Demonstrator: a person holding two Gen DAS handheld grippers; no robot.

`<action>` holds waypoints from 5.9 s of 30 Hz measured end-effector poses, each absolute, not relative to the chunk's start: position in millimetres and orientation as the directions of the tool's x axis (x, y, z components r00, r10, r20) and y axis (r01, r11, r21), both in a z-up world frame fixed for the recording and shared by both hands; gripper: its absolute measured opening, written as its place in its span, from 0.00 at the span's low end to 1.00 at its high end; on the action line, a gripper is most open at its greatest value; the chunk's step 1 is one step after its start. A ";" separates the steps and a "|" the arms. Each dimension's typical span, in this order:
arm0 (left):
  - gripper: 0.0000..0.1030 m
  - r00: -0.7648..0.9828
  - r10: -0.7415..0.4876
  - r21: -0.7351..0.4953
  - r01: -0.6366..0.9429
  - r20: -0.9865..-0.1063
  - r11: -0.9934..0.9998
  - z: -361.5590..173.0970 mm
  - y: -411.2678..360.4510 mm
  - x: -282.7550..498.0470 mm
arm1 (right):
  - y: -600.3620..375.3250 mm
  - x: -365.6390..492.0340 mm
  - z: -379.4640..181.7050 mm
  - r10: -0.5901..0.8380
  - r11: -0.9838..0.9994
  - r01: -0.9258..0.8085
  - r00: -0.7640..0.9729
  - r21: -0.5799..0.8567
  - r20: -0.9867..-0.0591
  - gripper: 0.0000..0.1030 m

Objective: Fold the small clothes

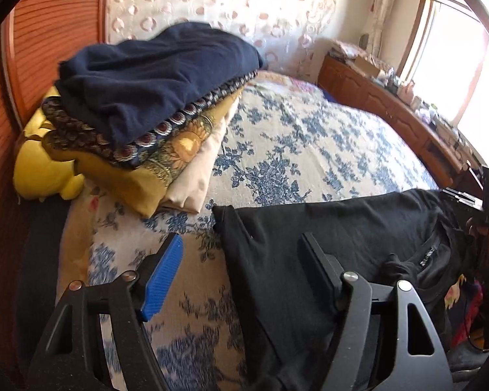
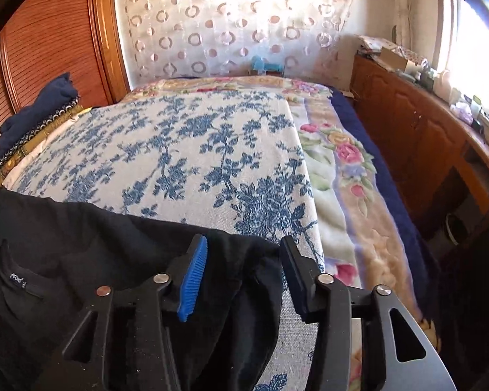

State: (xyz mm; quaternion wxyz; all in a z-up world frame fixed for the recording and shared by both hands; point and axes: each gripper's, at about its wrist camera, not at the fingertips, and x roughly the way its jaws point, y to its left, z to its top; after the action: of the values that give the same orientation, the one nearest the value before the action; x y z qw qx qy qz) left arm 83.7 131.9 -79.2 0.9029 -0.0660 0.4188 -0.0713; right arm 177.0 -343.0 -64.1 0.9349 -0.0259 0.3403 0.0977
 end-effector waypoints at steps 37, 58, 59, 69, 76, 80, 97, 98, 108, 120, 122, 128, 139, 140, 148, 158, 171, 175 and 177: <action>0.19 0.572 -0.141 -0.081 0.128 -0.808 0.988 -106.8 114.3 109.8 | -350.7 191.0 -76.5 0.229 0.954 -0.298 0.713 0.008 -0.663 0.43; 0.06 0.835 -0.264 -0.204 0.186 -0.483 0.961 30.1 113.9 7.7 | -368.5 40.9 40.2 0.363 0.929 -0.365 0.861 0.064 -0.355 0.07; 0.06 0.850 -0.275 -0.208 0.199 -0.450 0.958 42.7 114.5 -2.3 | -370.6 30.4 50.1 0.368 0.927 -0.368 0.868 0.066 -0.333 0.07; 0.06 0.931 -0.222 -0.109 0.199 -0.288 0.974 148.0 123.7 -10.7 | -382.8 -47.0 161.9 0.396 0.915 -0.403 0.909 -0.026 -0.130 0.07; 0.07 0.906 -0.116 0.044 0.147 -0.406 0.988 147.7 93.0 141.7 | -341.2 76.7 209.3 0.278 0.940 -0.313 0.934 -0.136 -0.226 0.07; 0.31 0.831 -0.096 0.070 0.160 -0.548 0.985 70.3 81.7 227.2 | -301.8 198.2 155.2 0.126 0.964 -0.210 0.898 -0.161 -0.421 0.20; 0.77 0.665 -0.224 -0.043 0.277 -0.713 0.960 -51.8 35.4 186.6 | -306.1 244.6 -7.8 0.195 0.972 -0.232 0.733 0.029 -0.651 0.40; 0.77 0.660 -0.227 -0.048 0.277 -0.716 0.960 -54.8 33.1 184.0 | -309.1 236.9 -8.5 0.205 0.970 -0.239 0.732 0.036 -0.649 0.41; 0.77 0.581 -0.240 -0.091 0.274 -0.778 0.958 -93.2 23.4 165.1 | -317.0 211.5 -32.1 0.218 0.962 -0.272 0.759 0.005 -0.614 0.48; 0.84 0.606 -0.165 0.019 0.285 -0.779 0.958 -101.4 3.9 162.1 | -311.6 217.2 -43.8 0.136 0.976 -0.213 0.755 -0.043 -0.642 0.48; 0.84 0.606 -0.164 0.020 0.285 -0.778 0.958 -101.6 4.5 161.5 | -314.3 220.7 -41.1 0.146 0.977 -0.213 0.752 -0.028 -0.643 0.48; 0.84 0.608 -0.162 0.023 0.285 -0.777 0.958 -103.1 4.8 162.5 | -312.9 218.4 -48.9 0.143 0.977 -0.211 0.761 -0.033 -0.633 0.49; 0.84 0.618 -0.219 -0.098 0.224 -0.755 0.970 -92.1 39.4 125.1 | -312.5 209.5 -54.7 0.155 0.976 -0.215 0.763 -0.020 -0.628 0.49; 0.84 0.637 -0.214 -0.108 0.202 -0.741 0.973 -88.7 47.4 117.1 | -312.9 209.3 -54.6 0.156 0.976 -0.215 0.763 -0.019 -0.628 0.49; 0.53 0.701 -0.130 -0.123 0.060 -0.701 0.991 -77.9 95.0 97.1 | -312.6 209.2 -55.2 0.161 0.976 -0.217 0.762 -0.013 -0.627 0.50; 0.49 0.681 -0.034 -0.068 -0.024 -0.731 0.997 -92.3 103.3 128.9 | -312.3 208.9 -55.1 0.162 0.976 -0.218 0.762 -0.013 -0.627 0.50; 0.44 0.672 -0.064 -0.101 -0.017 -0.737 0.995 -99.7 104.7 135.2 | -329.7 201.0 -49.6 0.153 0.982 -0.191 0.774 0.004 -0.615 0.50; 0.44 0.666 -0.065 -0.099 -0.014 -0.743 0.995 -101.2 103.8 135.2 | -339.6 189.0 -49.4 0.127 0.983 -0.180 0.769 -0.022 -0.626 0.50; 0.44 0.664 -0.063 -0.097 -0.014 -0.745 0.995 -101.7 103.4 135.6 | -341.2 185.5 -48.6 0.123 0.983 -0.183 0.765 -0.031 -0.632 0.50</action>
State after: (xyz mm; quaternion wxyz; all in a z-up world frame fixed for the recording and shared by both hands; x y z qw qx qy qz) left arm 135.6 103.4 -101.7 0.9109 -0.0471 0.4096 -0.0134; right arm 185.5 -341.2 -48.6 0.9383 -0.0452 0.3330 0.0814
